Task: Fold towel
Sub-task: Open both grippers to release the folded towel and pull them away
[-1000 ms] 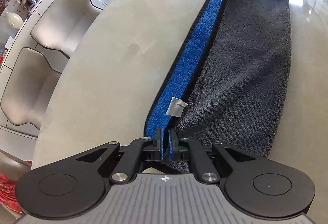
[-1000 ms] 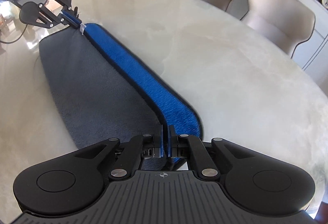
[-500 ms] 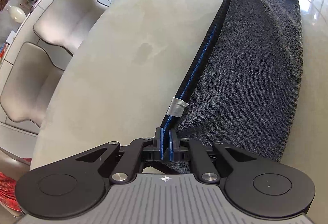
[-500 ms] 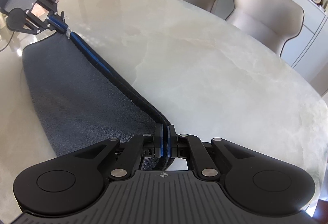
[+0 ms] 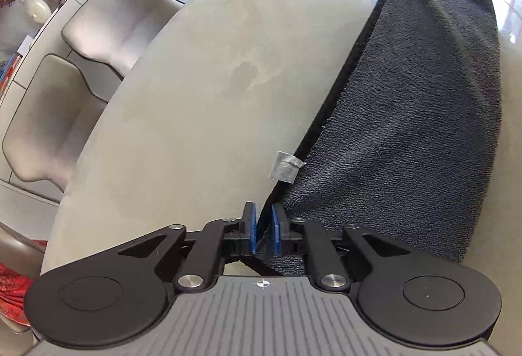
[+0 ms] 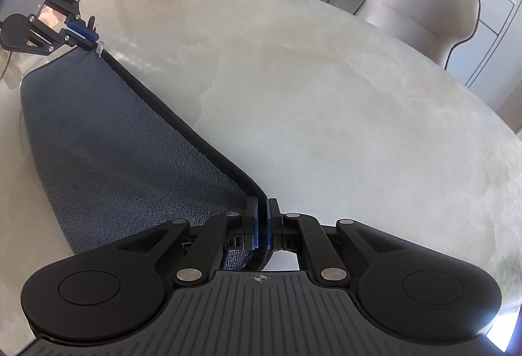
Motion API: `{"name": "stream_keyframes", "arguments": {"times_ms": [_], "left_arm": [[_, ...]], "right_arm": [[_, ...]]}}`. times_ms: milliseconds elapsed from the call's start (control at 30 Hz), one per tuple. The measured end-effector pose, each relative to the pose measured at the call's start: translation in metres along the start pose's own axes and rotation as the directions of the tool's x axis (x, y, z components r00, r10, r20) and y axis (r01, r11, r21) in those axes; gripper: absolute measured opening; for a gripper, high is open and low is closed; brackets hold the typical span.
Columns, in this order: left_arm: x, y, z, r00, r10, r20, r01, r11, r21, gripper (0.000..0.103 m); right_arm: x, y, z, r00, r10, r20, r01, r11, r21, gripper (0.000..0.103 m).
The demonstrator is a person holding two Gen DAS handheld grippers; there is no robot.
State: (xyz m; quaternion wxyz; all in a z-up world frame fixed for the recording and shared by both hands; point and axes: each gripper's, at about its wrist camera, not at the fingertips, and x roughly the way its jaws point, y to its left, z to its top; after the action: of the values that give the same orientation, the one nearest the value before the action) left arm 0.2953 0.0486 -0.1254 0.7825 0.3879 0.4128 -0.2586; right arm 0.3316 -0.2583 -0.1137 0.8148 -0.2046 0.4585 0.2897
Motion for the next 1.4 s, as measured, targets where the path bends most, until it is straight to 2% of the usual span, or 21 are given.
{"name": "stream_keyframes", "arguments": {"times_ms": [100, 200, 333, 400, 467, 567, 700, 833, 967, 1100, 1200, 1233, 1300, 1400], "left_arm": [[-0.002, 0.002, -0.003, 1.000, 0.017, -0.001, -0.017, 0.999, -0.035, 0.027], [-0.003, 0.000, -0.001, 0.999, 0.036, -0.010, -0.037, 0.998, -0.041, 0.028], [-0.023, -0.004, -0.011, 0.995, 0.095, 0.000, -0.095, 0.995, -0.042, 0.030], [-0.040, -0.008, -0.014, 0.994, 0.104, 0.041, -0.100, 0.992, -0.082, 0.042], [-0.058, -0.019, -0.013, 0.992, 0.078, 0.104, -0.065, 0.990, -0.127, 0.047], [-0.062, -0.039, -0.007, 0.989, 0.011, 0.145, 0.010, 0.990, -0.139, 0.047], [-0.050, -0.063, -0.010, 0.995, -0.024, 0.099, 0.037, 0.990, -0.138, 0.047], [-0.040, -0.064, -0.022, 0.996, -0.062, 0.071, 0.075, 0.977, -0.201, 0.048], [-0.036, -0.050, -0.036, 0.995, -0.068, 0.076, 0.090, 0.941, -0.328, 0.061], [-0.038, -0.050, -0.042, 0.996, -0.052, 0.071, 0.074, 0.934, -0.351, 0.061], [-0.047, -0.055, -0.045, 0.998, -0.014, 0.062, 0.035, 0.936, -0.350, 0.060], [-0.051, -0.057, -0.045, 0.998, 0.003, 0.069, 0.022, 0.937, -0.350, 0.060], [-0.055, -0.060, -0.046, 0.997, 0.010, 0.081, 0.020, 0.933, -0.360, 0.061], [-0.059, -0.065, -0.047, 0.995, 0.013, 0.096, 0.026, 0.917, -0.398, 0.061]], "right_arm": [[-0.002, 0.000, -0.001, 1.000, 0.000, -0.003, 0.000, 1.000, 0.014, 0.008], [-0.006, 0.002, -0.002, 1.000, -0.027, -0.008, 0.027, 1.000, 0.014, 0.015], [-0.019, 0.011, -0.005, 0.995, -0.098, -0.018, 0.098, 0.995, 0.013, 0.016], [-0.033, 0.024, -0.008, 0.988, -0.156, -0.009, 0.156, 0.988, -0.004, 0.016], [-0.045, 0.038, -0.009, 0.991, -0.128, 0.033, 0.128, 0.992, 0.007, 0.016], [-0.056, 0.060, -0.011, 0.995, -0.035, 0.095, 0.032, 0.999, 0.032, 0.016], [-0.053, 0.087, -0.023, 0.995, 0.047, 0.084, -0.051, 0.998, 0.048, 0.016], [-0.050, 0.086, -0.051, 0.998, 0.057, 0.035, -0.061, 0.990, 0.127, 0.019], [-0.060, 0.066, -0.073, 0.995, 0.081, 0.062, -0.094, 0.965, 0.246, 0.019], [-0.064, 0.047, -0.088, 0.995, 0.072, 0.073, -0.091, 0.947, 0.308, 0.019], [-0.066, 0.052, -0.085, 0.998, 0.047, 0.052, -0.061, 0.943, 0.326, 0.019], [-0.064, 0.054, -0.082, 0.998, 0.035, 0.051, -0.050, 0.937, 0.345, 0.021], [-0.066, 0.057, -0.077, 0.998, 0.001, 0.068, -0.029, 0.912, 0.409, 0.045], [-0.073, 0.053, -0.081, 0.993, -0.038, 0.113, -0.030, 0.838, 0.544, 0.066]]}}
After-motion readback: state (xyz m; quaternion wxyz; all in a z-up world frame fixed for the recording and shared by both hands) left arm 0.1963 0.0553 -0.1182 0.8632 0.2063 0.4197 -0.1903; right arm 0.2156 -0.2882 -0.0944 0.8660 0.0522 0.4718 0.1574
